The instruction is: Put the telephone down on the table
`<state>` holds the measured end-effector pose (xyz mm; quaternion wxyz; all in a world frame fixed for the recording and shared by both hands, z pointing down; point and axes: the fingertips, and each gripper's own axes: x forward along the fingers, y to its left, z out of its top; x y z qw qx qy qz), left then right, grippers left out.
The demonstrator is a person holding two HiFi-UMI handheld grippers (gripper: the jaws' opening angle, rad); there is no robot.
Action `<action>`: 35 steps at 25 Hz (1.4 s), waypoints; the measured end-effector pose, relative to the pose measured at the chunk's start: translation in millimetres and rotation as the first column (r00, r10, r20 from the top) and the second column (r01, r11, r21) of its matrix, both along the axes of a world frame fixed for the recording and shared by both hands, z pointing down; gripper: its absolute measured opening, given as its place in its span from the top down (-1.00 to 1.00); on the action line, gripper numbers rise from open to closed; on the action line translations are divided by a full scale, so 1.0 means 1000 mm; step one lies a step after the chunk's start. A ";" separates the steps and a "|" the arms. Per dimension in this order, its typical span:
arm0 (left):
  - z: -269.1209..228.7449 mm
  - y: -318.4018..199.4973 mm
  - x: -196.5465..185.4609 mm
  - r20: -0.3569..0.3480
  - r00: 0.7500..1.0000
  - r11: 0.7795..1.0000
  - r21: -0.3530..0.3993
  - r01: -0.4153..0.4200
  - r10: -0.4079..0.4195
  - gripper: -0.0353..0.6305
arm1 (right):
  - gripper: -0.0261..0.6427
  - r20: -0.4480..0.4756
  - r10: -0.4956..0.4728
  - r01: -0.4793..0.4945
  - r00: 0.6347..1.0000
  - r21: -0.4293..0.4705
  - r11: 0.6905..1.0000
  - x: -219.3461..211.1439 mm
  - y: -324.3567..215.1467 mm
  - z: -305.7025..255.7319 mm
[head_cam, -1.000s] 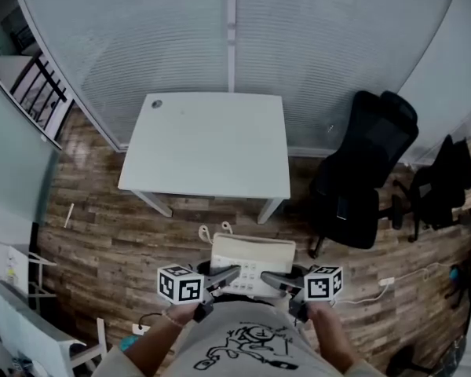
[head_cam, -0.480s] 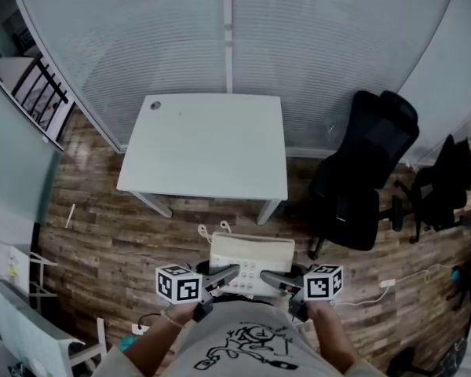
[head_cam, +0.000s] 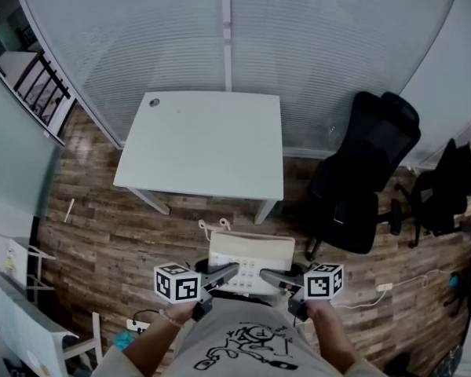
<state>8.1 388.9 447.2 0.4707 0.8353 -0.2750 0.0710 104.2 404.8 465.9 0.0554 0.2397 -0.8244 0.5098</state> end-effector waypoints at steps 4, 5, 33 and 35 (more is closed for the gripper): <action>-0.001 -0.003 0.002 -0.003 1.000 1.000 -0.004 0.011 -0.011 0.12 | -0.01 0.003 -0.001 0.001 1.000 0.001 1.000 0.002 -0.004 -0.003; -0.002 -0.004 0.003 -0.002 1.000 1.000 -0.003 0.012 -0.012 0.12 | -0.01 0.005 -0.001 0.001 1.000 0.000 1.000 0.002 -0.005 -0.004; 0.002 -0.126 -0.023 -0.026 1.000 1.000 -0.002 0.000 0.000 0.13 | -0.01 0.009 0.024 -0.024 1.000 -0.016 1.000 -0.024 -0.125 0.002; 0.001 -0.142 -0.027 -0.028 1.000 1.000 -0.002 -0.003 0.003 0.13 | -0.01 0.011 0.029 -0.029 1.000 -0.017 0.999 -0.028 -0.140 0.001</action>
